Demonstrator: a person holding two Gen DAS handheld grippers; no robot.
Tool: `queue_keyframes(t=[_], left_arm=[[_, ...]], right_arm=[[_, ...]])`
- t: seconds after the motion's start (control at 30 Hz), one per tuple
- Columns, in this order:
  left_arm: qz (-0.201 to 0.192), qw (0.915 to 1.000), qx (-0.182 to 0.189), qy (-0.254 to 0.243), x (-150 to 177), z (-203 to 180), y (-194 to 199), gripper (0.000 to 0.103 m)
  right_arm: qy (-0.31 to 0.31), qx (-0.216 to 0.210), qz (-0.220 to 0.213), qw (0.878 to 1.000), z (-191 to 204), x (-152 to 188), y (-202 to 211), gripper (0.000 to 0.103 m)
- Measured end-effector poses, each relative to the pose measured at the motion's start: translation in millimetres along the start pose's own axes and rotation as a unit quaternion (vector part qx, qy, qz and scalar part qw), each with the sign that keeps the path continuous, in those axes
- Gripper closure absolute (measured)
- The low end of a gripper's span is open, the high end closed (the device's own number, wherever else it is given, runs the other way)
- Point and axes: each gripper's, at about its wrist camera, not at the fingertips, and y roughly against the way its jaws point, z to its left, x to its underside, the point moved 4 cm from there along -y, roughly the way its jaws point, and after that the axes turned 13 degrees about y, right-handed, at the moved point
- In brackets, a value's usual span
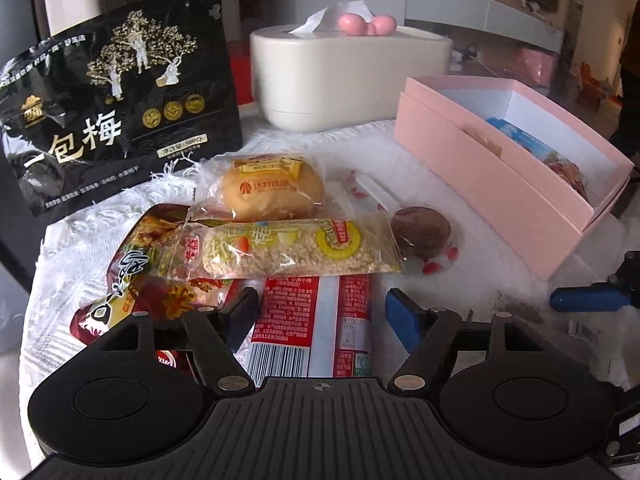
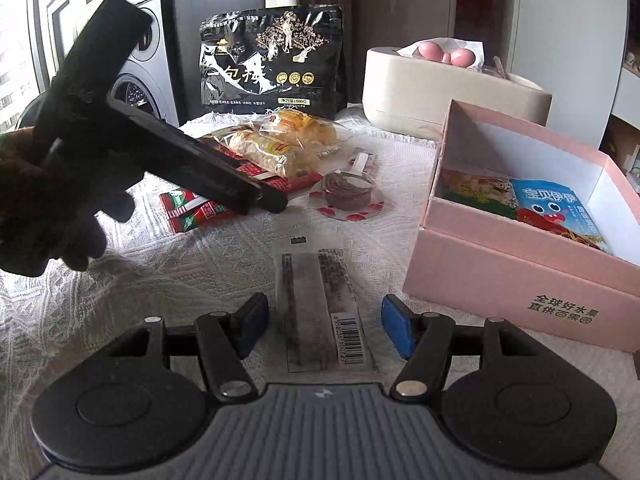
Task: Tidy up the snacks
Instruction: 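Grasp and lift the red-and-white stick packet with the left tool while right holds the strip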
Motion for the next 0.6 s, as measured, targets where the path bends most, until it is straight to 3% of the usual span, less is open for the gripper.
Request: queue_keyframes(t=[0.27,0.33,0.37,0.4,0.47,0.6], left_arm=[[-0.015,0.9997,-0.014,0.014,1.2,-3.9,-3.3,0.022],[-0.01,0.9998,-0.009,0.011,1.5,-2.9,-0.9,0.027],[-0.01,0.9999,-0.008,0.012,2.1,-1.4,0.5,0.03],[-0.012,0.9998,-0.011,0.013,2.8,0.7,3.2,0.041],[-0.01,0.9996,-0.005,0.026,4.6,6.6,8.5,0.045],[-0.001,0.9985,0.006,0.055,13.4,18.0,23.0,0.05]], right_arm=[[-0.007,-0.009,-0.001,1.0,-1.9,0.2,0.7,0.038],[-0.016,-0.023,-0.001,1.0,-5.4,0.2,0.8,0.035],[-0.02,-0.036,-0.001,0.999,-7.0,-0.6,0.1,0.028],[-0.021,-0.054,-0.002,0.998,-8.1,-1.3,-1.1,0.024],[-0.018,-0.077,-0.002,0.997,-7.9,-2.5,-3.3,0.013],[-0.009,-0.07,-0.003,0.998,-2.7,-2.2,-2.7,0.013]])
